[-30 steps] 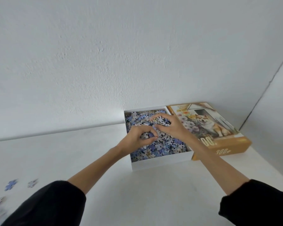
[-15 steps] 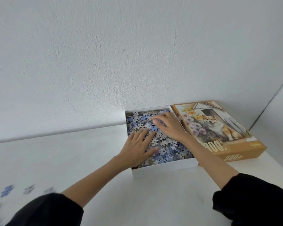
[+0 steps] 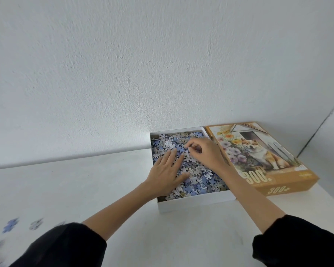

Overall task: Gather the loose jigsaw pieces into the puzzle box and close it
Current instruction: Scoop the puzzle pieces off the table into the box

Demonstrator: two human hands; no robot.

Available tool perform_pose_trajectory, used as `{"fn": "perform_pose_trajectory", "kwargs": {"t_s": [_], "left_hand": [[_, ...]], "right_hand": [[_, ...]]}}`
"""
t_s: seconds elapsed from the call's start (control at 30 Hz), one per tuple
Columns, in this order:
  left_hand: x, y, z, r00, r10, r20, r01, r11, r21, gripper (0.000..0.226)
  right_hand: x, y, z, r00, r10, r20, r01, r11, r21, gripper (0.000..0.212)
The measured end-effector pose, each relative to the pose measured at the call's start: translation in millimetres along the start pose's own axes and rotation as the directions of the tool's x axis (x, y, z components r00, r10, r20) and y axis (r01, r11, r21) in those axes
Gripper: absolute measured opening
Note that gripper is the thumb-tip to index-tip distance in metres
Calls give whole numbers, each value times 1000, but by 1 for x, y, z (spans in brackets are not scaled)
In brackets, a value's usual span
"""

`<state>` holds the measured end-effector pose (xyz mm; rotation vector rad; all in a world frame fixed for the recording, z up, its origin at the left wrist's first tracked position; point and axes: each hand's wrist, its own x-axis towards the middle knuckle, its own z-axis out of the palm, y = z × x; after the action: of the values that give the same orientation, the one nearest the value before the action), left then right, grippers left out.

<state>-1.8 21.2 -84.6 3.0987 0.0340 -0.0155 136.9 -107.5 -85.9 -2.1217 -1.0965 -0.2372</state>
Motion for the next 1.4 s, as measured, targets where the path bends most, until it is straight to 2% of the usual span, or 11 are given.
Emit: {"fn": "perform_pose_trajectory", "kwargs": {"t_s": [0.2, 0.33, 0.43, 0.53, 0.63, 0.7, 0.8, 1.07, 1.17, 1.27, 1.4], "left_hand": [[18, -9, -4, 982, -87, -166, 87, 996, -6, 56], [20, -12, -3, 977, -196, -88, 191, 979, -71, 61], [28, -19, -5, 978, -206, -32, 203, 976, -79, 63], [38, -21, -8, 971, -229, -74, 220, 969, -112, 64], [46, -12, -12, 968, -168, -187, 142, 980, -141, 56], [51, -10, -13, 984, -47, -172, 24, 991, -132, 51], [62, -17, -10, 999, 21, -41, -24, 997, -71, 56], [69, -22, -12, 972, -139, -187, 128, 989, -69, 54], [65, -32, -7, 978, -164, -126, 155, 985, -75, 56], [68, -36, -8, 971, -207, -119, 202, 978, -55, 59], [68, -24, -15, 960, -244, -139, 209, 951, -227, 61]], "right_hand": [[-1, -10, -8, 989, -107, -99, 105, 994, -19, 21], [-2, -7, -2, 985, -169, 38, 172, 979, -112, 28], [1, 1, 1, 995, -102, -4, 101, 984, -149, 19], [1, -2, -2, 996, -68, -64, 64, 996, -57, 24], [1, -2, -5, 989, -32, -142, 27, 999, -36, 19], [2, 0, -6, 985, 61, -164, -68, 997, -37, 19], [1, 1, -4, 991, 86, -106, -101, 984, -146, 26], [3, 0, -2, 985, 120, 120, -87, 964, -250, 43], [5, 0, 1, 960, 150, 235, -67, 942, -329, 45], [5, 1, 3, 957, 200, 208, -127, 939, -318, 48], [3, 1, 1, 980, 168, 102, -149, 974, -173, 53]]}}
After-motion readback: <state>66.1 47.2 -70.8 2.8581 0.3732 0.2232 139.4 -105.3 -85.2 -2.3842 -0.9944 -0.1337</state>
